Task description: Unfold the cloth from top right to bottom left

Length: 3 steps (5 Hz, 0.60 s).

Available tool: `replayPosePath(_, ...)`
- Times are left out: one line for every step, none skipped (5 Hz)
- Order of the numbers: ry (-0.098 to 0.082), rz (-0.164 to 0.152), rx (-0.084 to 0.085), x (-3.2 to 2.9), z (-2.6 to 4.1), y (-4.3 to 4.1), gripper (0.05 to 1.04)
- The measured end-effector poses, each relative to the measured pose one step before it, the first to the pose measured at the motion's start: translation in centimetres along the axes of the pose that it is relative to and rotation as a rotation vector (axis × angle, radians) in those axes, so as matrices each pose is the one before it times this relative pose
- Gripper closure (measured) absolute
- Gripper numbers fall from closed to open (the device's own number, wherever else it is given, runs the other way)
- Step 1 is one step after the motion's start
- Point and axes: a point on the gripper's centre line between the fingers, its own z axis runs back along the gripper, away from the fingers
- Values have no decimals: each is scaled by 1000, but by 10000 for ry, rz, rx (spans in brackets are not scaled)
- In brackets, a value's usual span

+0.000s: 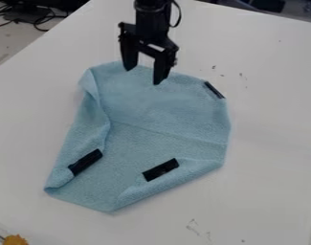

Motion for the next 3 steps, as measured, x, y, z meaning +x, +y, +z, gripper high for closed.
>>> replayPosePath(-320,674,59,-2285,625,-487,83)
replayPosePath(252,843,5,-4146,266,-348,83)
replayPosePath(332,650,-105,-3372,-1008,740,83)
